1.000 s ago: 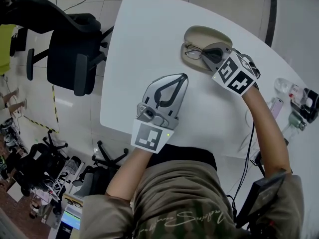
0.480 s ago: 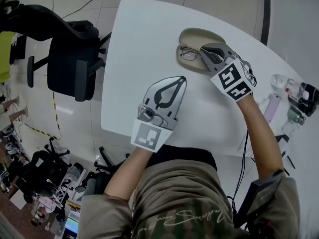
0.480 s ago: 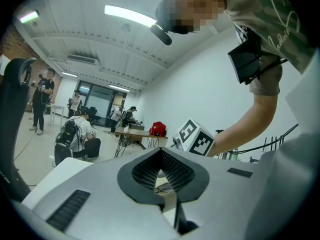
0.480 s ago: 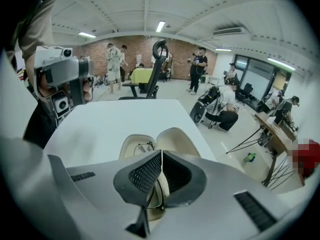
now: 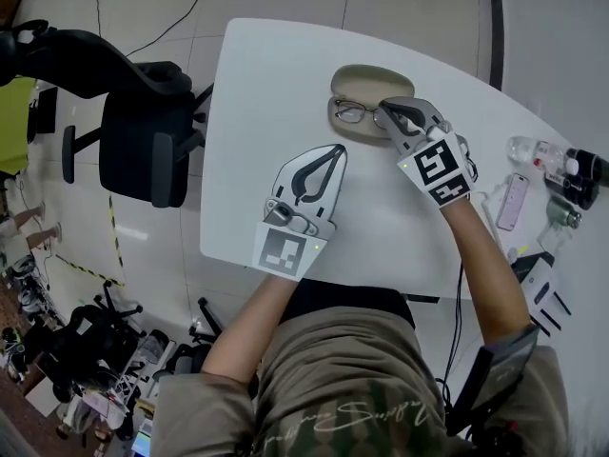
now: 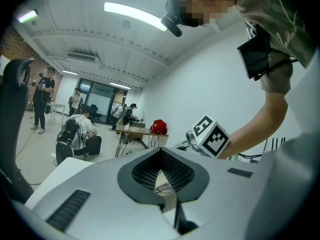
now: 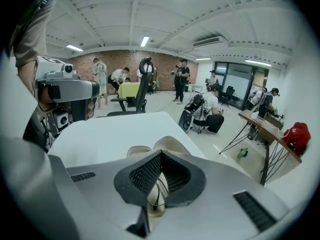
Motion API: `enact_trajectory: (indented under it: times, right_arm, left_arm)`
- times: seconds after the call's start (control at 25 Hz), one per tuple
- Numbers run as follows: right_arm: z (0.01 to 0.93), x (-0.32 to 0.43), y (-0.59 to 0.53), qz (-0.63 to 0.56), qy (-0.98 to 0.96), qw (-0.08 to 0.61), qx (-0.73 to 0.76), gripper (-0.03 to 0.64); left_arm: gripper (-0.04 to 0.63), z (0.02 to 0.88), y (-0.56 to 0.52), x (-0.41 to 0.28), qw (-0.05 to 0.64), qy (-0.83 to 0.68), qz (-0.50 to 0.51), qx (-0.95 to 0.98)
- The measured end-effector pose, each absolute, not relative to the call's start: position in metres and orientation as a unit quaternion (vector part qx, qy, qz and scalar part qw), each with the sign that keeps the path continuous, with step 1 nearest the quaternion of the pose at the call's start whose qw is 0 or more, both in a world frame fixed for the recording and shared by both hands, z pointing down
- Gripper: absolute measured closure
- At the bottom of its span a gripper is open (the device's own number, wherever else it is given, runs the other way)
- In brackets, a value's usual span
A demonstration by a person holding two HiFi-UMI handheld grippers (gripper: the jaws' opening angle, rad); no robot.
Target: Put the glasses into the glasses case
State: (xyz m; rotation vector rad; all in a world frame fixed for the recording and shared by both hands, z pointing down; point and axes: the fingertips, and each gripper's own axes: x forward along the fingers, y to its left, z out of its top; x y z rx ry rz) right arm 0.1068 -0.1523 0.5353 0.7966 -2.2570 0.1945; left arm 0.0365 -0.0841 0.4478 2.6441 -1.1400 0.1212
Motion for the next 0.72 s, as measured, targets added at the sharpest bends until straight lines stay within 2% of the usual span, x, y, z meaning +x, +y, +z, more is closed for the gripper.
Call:
enact_trajectory:
  times: [0.12,0.32,0.56,0.72]
  right_arm:
    - [0.534,0.111,-0.146,0.088,-0.874,0.348,0.329,0.604]
    - [0.526,0.113,-0.136,0.094,-0.868,0.333,0.357,0.604]
    - [0.488,0.125,-0.133,0.109,-0.854,0.25,0.443,0.604]
    - [0.465,0.128,-0.118,0.098,-0.842,0.222,0.482,0.604]
  left_arm:
    - [0.591,0.445,-0.093,0.043,0.131,-0.395,0.035,0.909]
    - [0.591,0.436,-0.112,0.053,0.097,-0.395,0.045,0.912]
    - [0.591,0.417,-0.117,0.066,0.077,-0.386,0.041,0.918]
    - [0.591,0.404,-0.107,0.069,0.07,-0.374,0.04,0.924]
